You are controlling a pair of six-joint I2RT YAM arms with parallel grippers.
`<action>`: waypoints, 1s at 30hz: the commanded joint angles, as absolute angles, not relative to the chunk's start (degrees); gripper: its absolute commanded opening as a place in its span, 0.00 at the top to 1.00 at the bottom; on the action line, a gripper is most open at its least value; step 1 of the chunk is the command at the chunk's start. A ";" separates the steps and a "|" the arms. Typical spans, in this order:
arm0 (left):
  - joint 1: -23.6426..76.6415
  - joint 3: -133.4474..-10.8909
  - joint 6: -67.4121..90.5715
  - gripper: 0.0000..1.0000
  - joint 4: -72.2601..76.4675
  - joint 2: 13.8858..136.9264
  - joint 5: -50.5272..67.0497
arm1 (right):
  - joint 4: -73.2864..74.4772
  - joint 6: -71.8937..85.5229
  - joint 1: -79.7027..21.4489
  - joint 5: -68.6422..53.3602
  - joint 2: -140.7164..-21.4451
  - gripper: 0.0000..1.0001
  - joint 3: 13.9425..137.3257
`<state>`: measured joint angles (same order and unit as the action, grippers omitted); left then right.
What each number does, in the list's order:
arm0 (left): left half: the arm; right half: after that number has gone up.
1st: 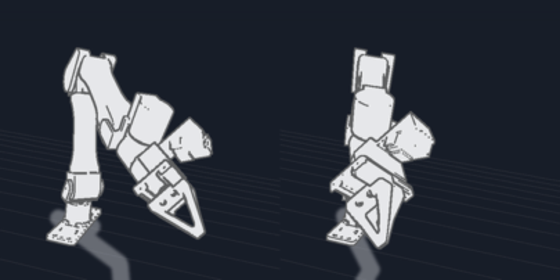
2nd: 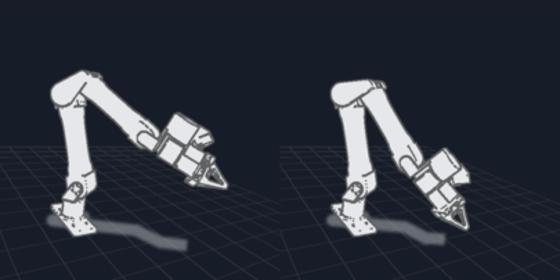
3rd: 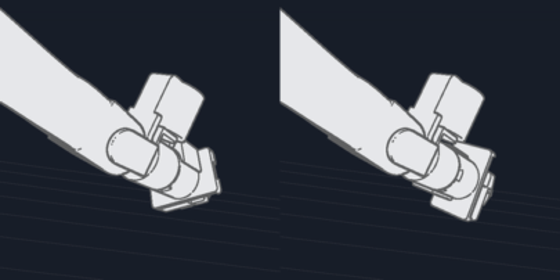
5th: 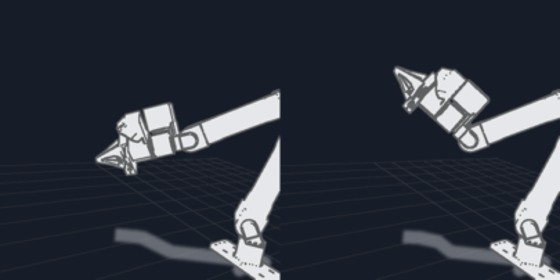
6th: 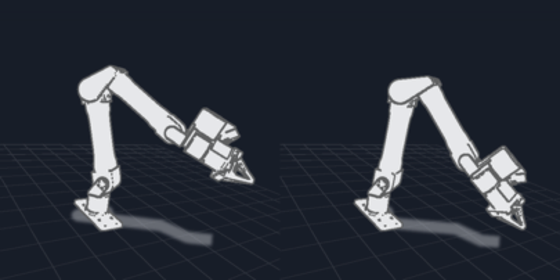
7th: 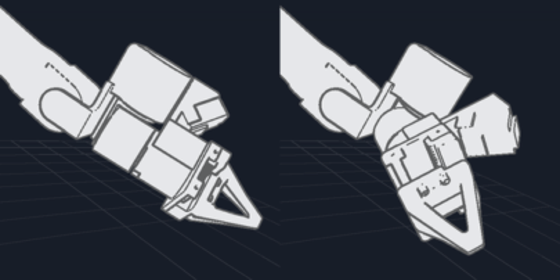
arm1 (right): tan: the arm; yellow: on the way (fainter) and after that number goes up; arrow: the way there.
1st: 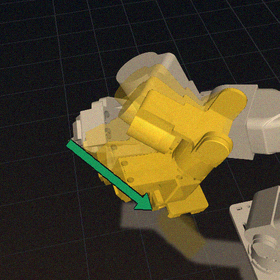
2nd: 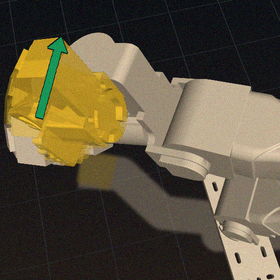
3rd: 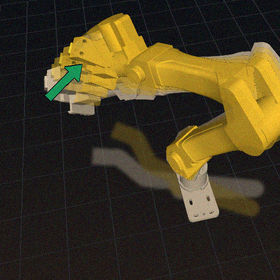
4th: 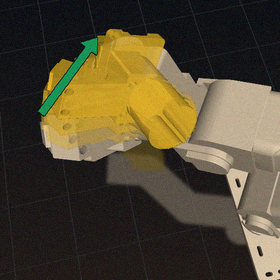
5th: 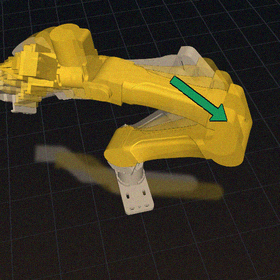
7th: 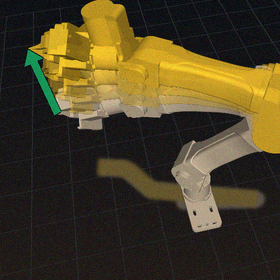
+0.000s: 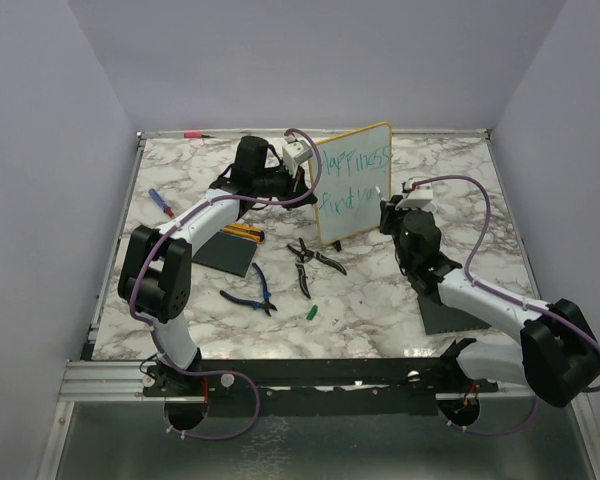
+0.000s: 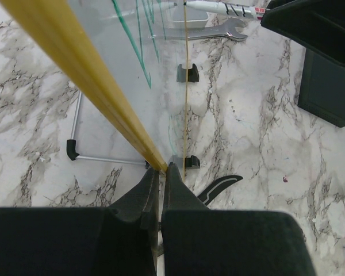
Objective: Write a sentence on the whiteboard
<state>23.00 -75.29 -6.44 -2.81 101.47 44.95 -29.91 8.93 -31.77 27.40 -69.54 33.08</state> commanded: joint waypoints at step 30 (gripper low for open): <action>23.29 -74.57 -9.31 1.00 -3.96 100.74 44.21 | -29.27 10.60 -30.51 30.40 -75.01 0.99 33.15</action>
